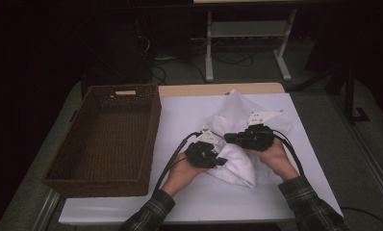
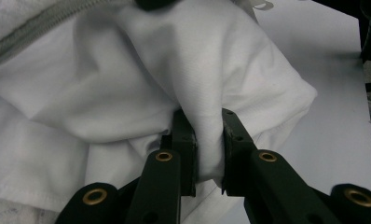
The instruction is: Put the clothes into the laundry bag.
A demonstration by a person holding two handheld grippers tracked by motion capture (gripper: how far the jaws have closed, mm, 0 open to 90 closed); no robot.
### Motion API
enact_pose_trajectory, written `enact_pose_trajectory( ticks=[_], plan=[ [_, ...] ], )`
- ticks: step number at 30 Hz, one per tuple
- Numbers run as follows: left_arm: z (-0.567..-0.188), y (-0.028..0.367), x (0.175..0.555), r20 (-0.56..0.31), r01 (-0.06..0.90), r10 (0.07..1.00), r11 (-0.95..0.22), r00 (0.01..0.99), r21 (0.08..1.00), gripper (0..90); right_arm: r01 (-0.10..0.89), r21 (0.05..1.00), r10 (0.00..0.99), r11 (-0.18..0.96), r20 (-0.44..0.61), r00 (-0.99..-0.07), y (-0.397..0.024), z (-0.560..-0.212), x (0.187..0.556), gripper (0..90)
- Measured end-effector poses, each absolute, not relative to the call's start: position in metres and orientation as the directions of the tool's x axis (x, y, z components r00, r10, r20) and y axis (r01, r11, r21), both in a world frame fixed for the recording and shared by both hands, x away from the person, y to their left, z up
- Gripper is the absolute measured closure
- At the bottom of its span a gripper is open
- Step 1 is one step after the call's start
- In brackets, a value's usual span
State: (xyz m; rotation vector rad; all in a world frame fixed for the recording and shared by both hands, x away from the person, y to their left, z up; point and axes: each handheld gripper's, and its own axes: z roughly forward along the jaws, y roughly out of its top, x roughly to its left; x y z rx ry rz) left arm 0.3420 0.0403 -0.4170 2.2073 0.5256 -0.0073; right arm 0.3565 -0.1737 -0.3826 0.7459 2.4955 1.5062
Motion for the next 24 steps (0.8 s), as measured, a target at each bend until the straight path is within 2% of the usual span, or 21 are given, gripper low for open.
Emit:
enact_pose_trajectory(
  ticks=[12,16,21,22,24],
  plan=[
    [-0.418,0.021,0.353,-0.160,0.374,0.406,-0.527,0.900,0.763,78.8,0.337,0.867,0.459,0.367,0.146,-0.876,-0.178,-0.379,0.351,88.2],
    [-0.426,0.019,0.360,-0.200,0.405,0.421,-0.482,0.885,0.777,77.8,0.343,0.868,0.460,0.359,0.155,-0.874,-0.182,-0.380,0.350,88.2],
    [-0.425,0.023,0.358,-0.208,0.412,0.418,-0.489,0.884,0.769,70.7,0.350,0.866,0.462,0.357,0.162,-0.872,-0.186,-0.380,0.350,88.2],
    [-0.424,0.026,0.357,-0.210,0.414,0.418,-0.491,0.884,0.767,63.7,0.352,0.866,0.461,0.355,0.165,-0.872,-0.186,-0.382,0.350,88.2],
    [-0.420,0.031,0.354,-0.211,0.418,0.418,-0.500,0.883,0.759,56.7,0.356,0.864,0.460,0.357,0.169,-0.872,-0.187,-0.384,0.349,88.2]
  ],
)
